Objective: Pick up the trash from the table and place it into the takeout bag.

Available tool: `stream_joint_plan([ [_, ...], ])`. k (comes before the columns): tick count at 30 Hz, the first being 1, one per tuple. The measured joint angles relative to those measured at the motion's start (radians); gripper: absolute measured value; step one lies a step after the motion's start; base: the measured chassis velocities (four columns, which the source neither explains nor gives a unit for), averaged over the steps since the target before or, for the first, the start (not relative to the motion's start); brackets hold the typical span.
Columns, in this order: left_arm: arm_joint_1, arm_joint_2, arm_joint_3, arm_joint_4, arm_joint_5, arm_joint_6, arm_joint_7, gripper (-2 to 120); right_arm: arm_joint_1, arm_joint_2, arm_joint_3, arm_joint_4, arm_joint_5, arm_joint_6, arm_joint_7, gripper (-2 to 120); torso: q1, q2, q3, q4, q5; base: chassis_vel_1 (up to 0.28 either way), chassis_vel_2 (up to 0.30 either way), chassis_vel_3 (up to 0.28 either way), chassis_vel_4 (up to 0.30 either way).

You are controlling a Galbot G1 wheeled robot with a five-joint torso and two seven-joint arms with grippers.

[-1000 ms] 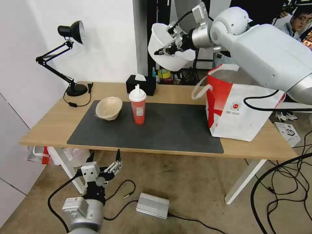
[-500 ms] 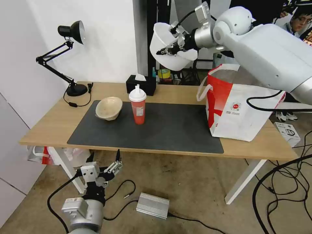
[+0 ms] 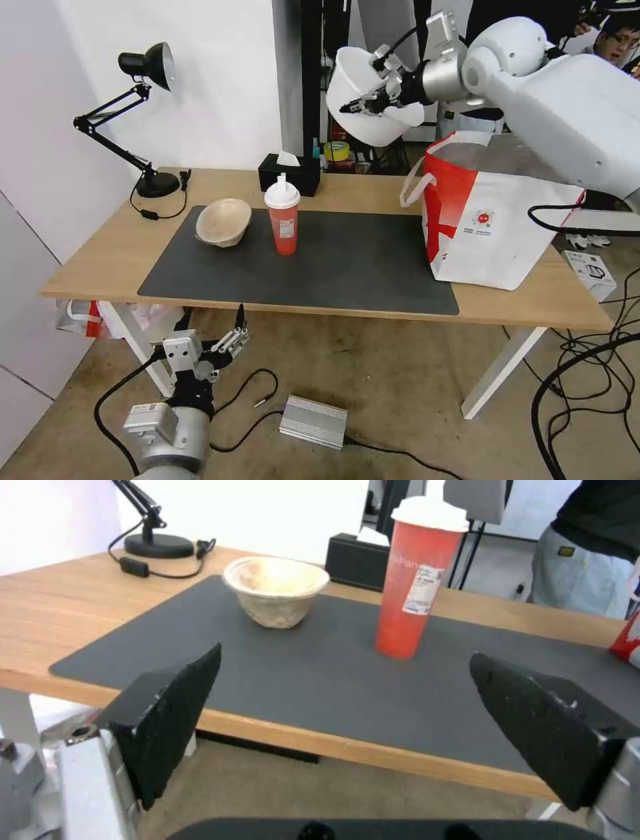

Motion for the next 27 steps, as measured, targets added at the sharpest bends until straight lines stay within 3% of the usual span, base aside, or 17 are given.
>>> stream_joint_plan([
  [12, -0.007, 0.008, 0.002, -0.004, -0.006, -0.002, -0.003, 100, -0.002, -0.094, 0.007, 0.046, 0.014, -0.002, 0.005, 0, 0.0, 0.0, 0.0, 0.0, 0.0, 0.0, 0.0, 0.0, 0.0],
  [27, -0.011, 0.002, 0.005, -0.005, -0.004, 0.001, -0.001, 100, 0.009, -0.126, 0.012, 0.058, 0.022, -0.003, 0.007, 0, 0.0, 0.0, 0.0, 0.0, -0.0003, 0.0, 0.0, 0.0, 0.0],
])
